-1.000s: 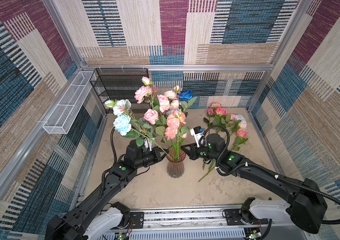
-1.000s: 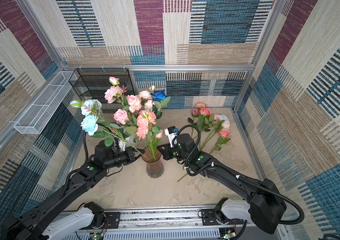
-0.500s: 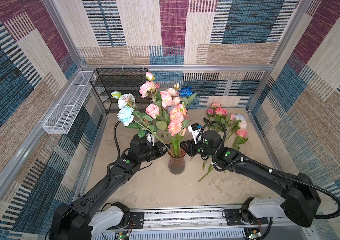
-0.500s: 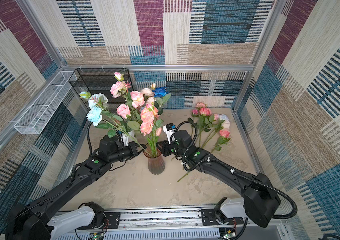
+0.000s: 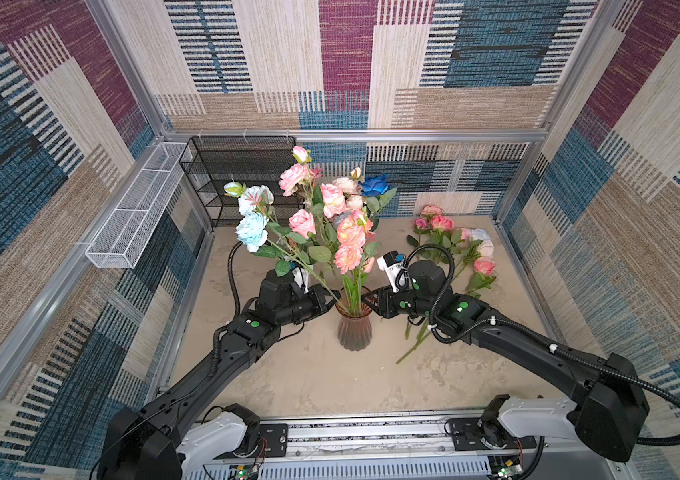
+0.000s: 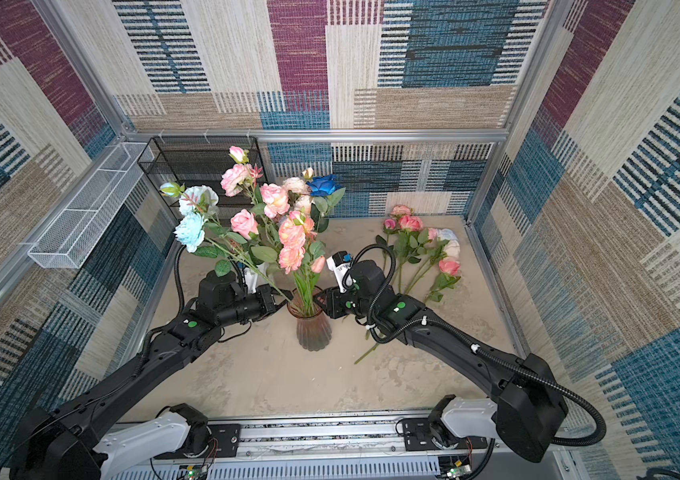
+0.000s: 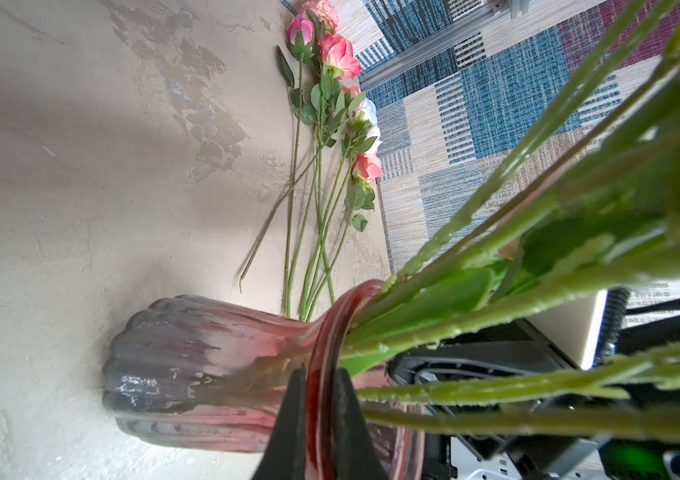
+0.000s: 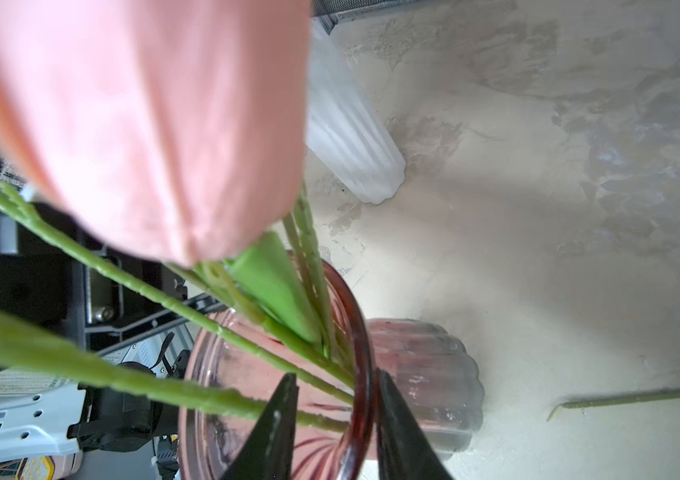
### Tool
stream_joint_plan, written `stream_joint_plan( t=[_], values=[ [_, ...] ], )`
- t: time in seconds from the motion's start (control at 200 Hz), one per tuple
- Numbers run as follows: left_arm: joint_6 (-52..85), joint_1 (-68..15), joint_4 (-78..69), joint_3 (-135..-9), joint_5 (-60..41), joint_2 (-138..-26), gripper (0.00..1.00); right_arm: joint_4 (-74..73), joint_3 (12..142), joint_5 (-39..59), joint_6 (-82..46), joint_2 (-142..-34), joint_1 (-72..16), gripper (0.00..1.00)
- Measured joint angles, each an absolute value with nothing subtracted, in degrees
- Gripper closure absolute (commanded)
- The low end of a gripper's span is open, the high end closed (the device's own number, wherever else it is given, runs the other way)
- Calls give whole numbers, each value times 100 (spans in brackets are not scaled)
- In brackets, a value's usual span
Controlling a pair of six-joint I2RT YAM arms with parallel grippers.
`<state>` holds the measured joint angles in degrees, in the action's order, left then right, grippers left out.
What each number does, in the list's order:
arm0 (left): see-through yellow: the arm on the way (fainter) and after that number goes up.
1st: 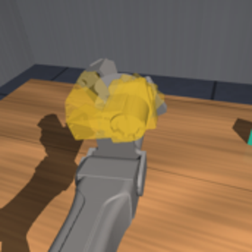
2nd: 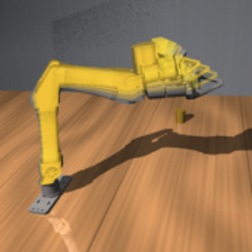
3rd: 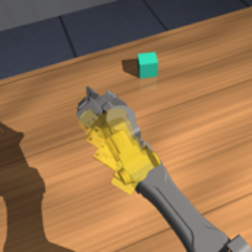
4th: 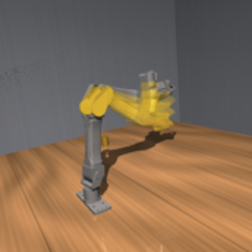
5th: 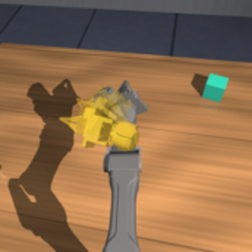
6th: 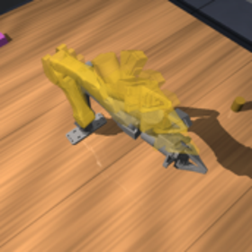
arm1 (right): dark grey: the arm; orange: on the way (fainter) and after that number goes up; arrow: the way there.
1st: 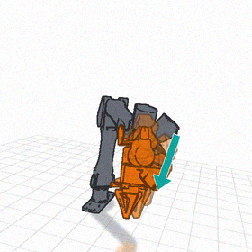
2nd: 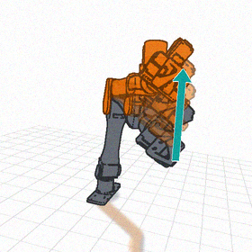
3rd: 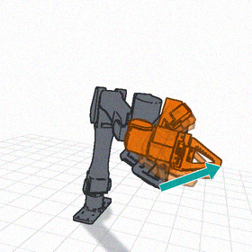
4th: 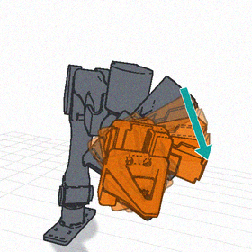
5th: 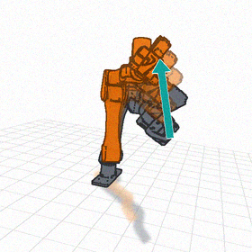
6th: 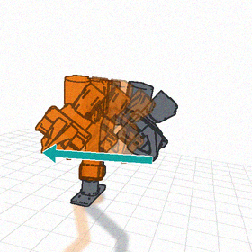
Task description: Arrange the flowers into the vase
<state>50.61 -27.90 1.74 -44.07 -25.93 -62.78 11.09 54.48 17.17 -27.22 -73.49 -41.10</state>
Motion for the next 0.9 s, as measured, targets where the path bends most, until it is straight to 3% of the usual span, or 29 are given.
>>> stream_joint_plan(
  t=[0.28,0.901],
  values=[
    [5043,-2788,204,-4554,-2703,-6351,100,972,5511,1219,-2965,-7426,-4086,95],
    [4930,-2368,-322,-5443,-2689,-7723,100,895,6532,1155,-2532,-8569,-3527,97]
  ],
)
